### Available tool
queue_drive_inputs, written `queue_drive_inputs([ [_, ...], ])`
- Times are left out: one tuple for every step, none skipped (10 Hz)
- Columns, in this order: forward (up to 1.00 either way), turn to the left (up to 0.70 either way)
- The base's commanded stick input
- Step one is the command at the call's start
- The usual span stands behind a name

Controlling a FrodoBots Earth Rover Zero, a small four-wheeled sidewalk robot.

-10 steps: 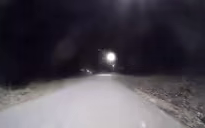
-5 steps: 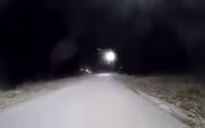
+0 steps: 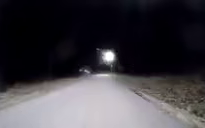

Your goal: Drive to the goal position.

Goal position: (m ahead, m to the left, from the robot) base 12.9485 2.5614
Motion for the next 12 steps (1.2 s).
queue_drive_inputs([
  [1.0, 0.0],
  [1.0, 0.0],
  [1.0, 0.0],
  [1.0, 0.0],
  [1.0, 0.0],
  [1.0, 0.0],
  [1.0, 0.0],
  [1.0, 0.0],
  [1.0, 0.0],
  [1.0, 0.0],
  [1.0, 0.0],
  [1.0, 0.0],
])
